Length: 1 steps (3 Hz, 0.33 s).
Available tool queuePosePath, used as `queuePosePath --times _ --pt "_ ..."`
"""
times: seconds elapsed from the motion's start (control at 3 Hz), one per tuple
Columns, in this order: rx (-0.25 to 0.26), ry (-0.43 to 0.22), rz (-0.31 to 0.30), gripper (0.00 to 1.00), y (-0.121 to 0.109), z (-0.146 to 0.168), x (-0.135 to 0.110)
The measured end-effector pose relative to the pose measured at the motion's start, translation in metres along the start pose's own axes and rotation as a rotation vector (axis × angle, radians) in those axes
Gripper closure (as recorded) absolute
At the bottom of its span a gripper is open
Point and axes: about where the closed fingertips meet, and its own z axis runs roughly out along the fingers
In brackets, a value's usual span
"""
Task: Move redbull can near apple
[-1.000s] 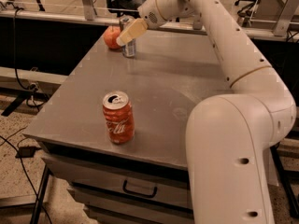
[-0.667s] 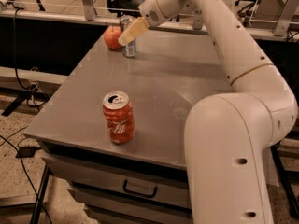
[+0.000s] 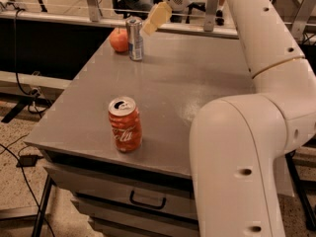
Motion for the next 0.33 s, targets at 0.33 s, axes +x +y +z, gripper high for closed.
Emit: queuePosePath --times 0.33 --pt "-0.008 -0.009 0.004 0.0 0.0013 0.0082 -0.0008"
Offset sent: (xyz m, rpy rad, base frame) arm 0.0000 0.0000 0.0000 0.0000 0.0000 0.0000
